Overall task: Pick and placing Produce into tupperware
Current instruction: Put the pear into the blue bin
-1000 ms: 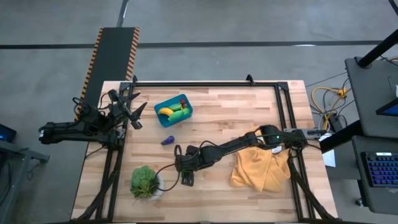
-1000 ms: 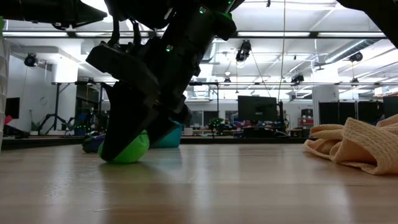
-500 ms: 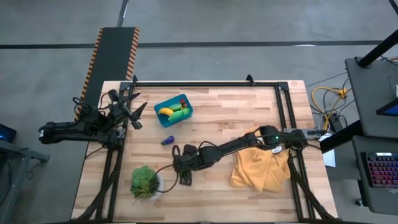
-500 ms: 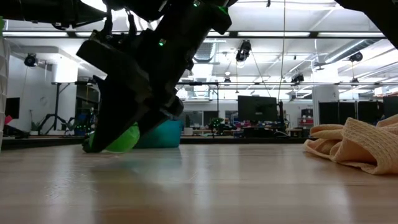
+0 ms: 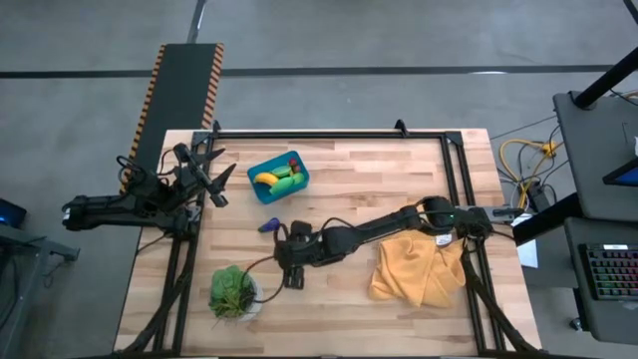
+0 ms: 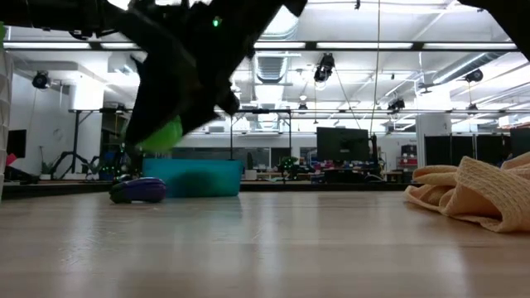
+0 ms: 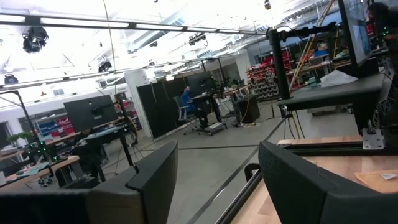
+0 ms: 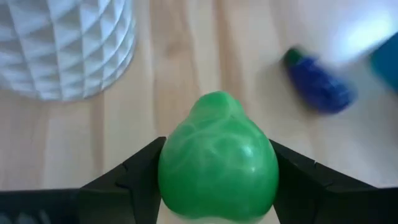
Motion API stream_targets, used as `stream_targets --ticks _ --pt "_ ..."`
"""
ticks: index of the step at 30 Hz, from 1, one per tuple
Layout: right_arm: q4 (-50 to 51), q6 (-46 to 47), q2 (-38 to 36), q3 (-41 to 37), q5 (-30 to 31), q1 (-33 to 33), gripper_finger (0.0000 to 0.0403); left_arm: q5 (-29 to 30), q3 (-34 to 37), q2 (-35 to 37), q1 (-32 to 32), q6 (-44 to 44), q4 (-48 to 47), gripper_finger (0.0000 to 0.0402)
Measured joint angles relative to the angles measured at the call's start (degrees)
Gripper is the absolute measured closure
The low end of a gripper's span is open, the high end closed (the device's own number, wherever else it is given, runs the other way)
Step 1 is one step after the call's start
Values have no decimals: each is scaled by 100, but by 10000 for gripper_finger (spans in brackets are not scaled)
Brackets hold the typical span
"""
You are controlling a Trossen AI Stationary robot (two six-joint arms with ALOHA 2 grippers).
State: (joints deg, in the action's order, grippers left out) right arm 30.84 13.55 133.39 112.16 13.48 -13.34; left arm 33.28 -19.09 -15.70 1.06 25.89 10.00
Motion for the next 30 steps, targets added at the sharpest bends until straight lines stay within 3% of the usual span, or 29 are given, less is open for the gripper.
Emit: stream_targets --ticks 23,30 --pt "-301 -1554 -1758 -485 114 192 179 1 0 36 0 2 189 192" --pt "-784 -1716 -3024 -1524 149 190 179 3 -2 87 0 47 415 192"
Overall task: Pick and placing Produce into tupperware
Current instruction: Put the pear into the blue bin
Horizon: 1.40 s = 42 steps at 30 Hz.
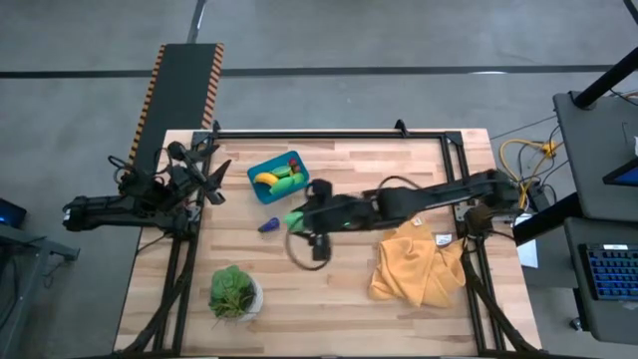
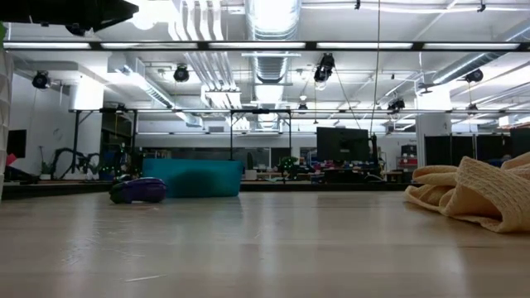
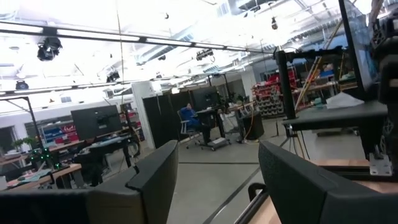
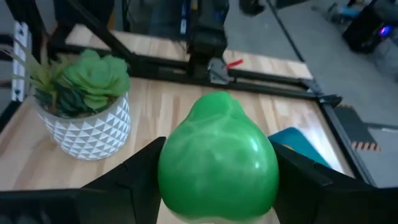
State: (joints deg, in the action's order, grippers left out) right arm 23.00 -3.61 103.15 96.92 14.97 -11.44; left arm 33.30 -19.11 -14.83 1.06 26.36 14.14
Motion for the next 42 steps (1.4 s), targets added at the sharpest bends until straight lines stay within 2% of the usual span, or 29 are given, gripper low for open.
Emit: stream_targets --ticks 3,9,12,17,21,26,32,35,42 --pt "-616 -122 -660 -887 -35 15 179 -3 -2 2 0 16 86 192" --pt "-2588 -199 -1826 -3066 -224 259 179 -5 -20 -11 0 139 195 192" --pt "-3625 -22 -2221 -4036 -739 587 179 -4 -24 -24 0 163 195 192" --pt "-5101 296 -2426 -5253 -1520 1345 179 -4 -24 -29 0 333 355 192" --pt "-5686 432 -2260 -5615 -1970 1995 179 -3 -24 -35 0 423 437 192" --pt "-5766 597 -1651 -5432 -2478 2665 179 -5 -57 -39 0 465 578 192" --pt "-5549 616 -573 -4346 -3028 3193 179 -5 -61 -49 0 646 867 192" --pt "-5046 706 -32 -3596 -3045 3371 179 -5 -61 -50 0 727 943 192" --pt "-3168 719 1099 -1692 -3235 3543 179 -3 -119 -50 0 729 945 192"
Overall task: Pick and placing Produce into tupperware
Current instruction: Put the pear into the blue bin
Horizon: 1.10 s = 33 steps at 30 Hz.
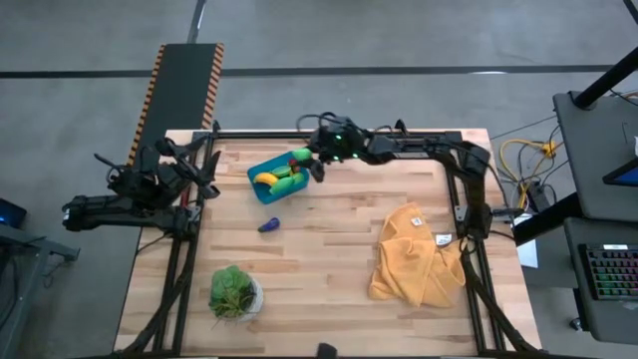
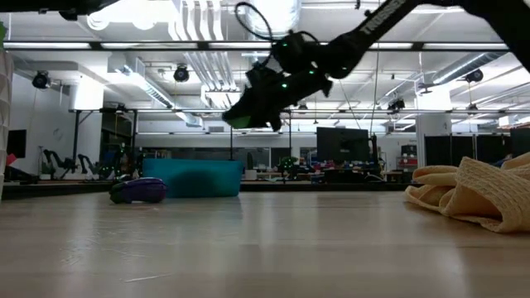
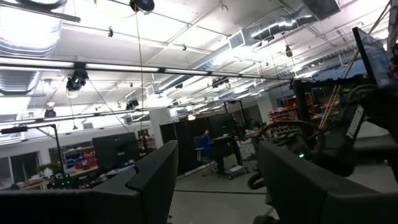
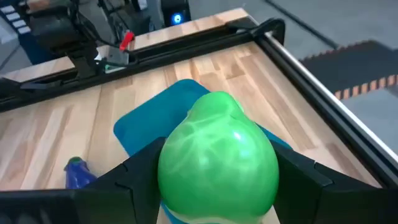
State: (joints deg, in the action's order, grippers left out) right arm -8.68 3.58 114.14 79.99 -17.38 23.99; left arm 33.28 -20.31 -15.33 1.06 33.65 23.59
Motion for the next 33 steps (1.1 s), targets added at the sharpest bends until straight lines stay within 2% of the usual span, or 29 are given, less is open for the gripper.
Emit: stream_targets --ticks 8,19,26,33 --pt "1287 -1 948 1674 -173 19 179 -1 -29 0 0 10 1 192" --pt "2843 30 1923 3161 -211 44 179 2 -16 0 0 280 -2 192" --pt "3437 72 2249 3593 -221 42 179 13 -3 -4 0 289 -10 192" --pt "3549 201 2254 3658 -217 42 178 17 -3 -1 0 289 -3 192"
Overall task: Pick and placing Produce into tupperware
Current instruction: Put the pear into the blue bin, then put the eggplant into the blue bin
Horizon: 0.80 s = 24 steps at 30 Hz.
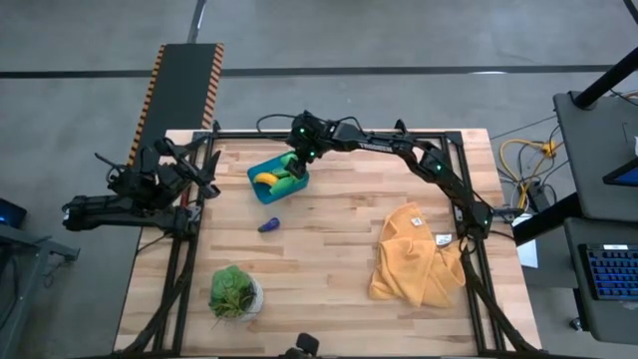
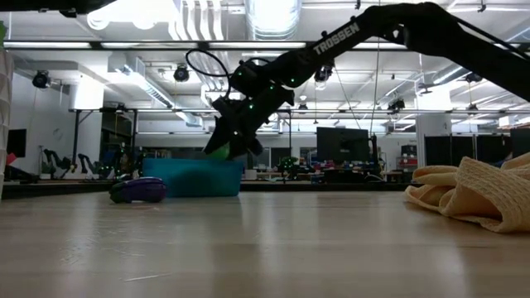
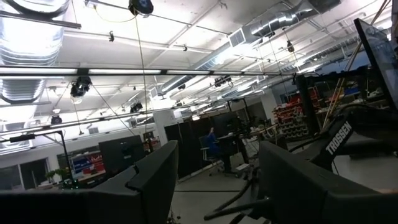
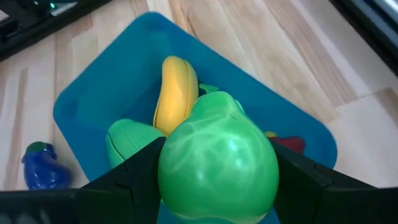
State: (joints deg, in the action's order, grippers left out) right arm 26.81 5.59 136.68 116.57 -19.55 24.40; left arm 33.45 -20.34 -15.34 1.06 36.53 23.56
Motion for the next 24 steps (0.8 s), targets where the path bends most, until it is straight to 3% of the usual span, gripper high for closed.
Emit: stream_targets --ticks 7,16,24 --pt "7 46 0 7 -162 -10 173 2 0 -1 0 0 -2 192" --pt "5 100 0 22 -253 -17 137 4 0 -1 0 0 -1 192" --pt "-21 -24 -4 22 -255 -17 144 4 0 -1 0 7 -2 192"
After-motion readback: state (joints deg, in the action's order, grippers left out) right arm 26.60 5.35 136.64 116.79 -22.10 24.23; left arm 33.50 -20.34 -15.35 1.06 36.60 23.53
